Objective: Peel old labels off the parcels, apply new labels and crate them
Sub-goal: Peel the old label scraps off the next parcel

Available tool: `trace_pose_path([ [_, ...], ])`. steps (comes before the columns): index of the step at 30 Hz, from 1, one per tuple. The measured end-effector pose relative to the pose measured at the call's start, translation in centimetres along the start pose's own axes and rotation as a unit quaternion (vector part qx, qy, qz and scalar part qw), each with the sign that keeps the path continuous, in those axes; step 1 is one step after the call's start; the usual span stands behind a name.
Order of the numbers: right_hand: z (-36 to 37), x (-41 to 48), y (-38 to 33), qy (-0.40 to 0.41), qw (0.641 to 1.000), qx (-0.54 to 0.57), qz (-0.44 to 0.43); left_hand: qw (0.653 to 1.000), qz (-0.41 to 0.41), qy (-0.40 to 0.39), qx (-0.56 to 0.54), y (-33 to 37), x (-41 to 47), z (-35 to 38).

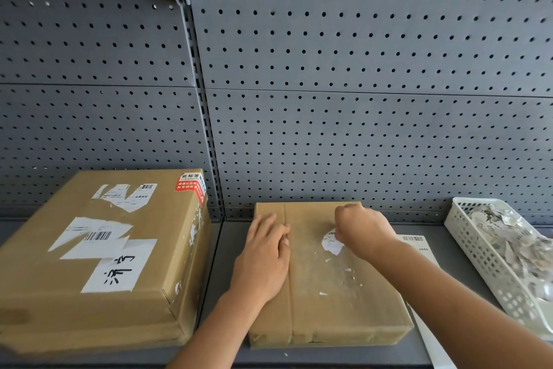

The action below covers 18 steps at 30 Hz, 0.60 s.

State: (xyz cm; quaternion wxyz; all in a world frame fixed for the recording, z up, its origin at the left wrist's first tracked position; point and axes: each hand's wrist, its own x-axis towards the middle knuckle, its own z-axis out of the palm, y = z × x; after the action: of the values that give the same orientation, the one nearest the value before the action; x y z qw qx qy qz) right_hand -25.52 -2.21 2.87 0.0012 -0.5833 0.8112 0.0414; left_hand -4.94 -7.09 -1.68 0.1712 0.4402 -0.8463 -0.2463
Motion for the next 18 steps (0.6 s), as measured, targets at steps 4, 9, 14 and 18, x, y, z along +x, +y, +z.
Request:
trace_pose_path([
  [4, -0.5, 0.5, -0.2, -0.018, 1.000, 0.003, 0.001, 1.000, -0.001, -0.001, -0.002, 0.1, -0.1, -0.1],
  [9, 0.0, 0.3, 0.5, -0.015, 0.997, 0.075, 0.024, 1.000, -0.002, 0.000, -0.004, 0.2, -0.1, -0.2],
  [14, 0.5, -0.4, 1.2, -0.027, 0.984, 0.177, 0.023, 1.000, -0.003, -0.002, -0.002, 0.1, -0.1, -0.2],
  [18, 0.6, -1.2, 2.0, 0.018, 0.962, 0.273, 0.011, 1.000, -0.006, -0.003, -0.003, 0.1, -0.1, -0.2],
])
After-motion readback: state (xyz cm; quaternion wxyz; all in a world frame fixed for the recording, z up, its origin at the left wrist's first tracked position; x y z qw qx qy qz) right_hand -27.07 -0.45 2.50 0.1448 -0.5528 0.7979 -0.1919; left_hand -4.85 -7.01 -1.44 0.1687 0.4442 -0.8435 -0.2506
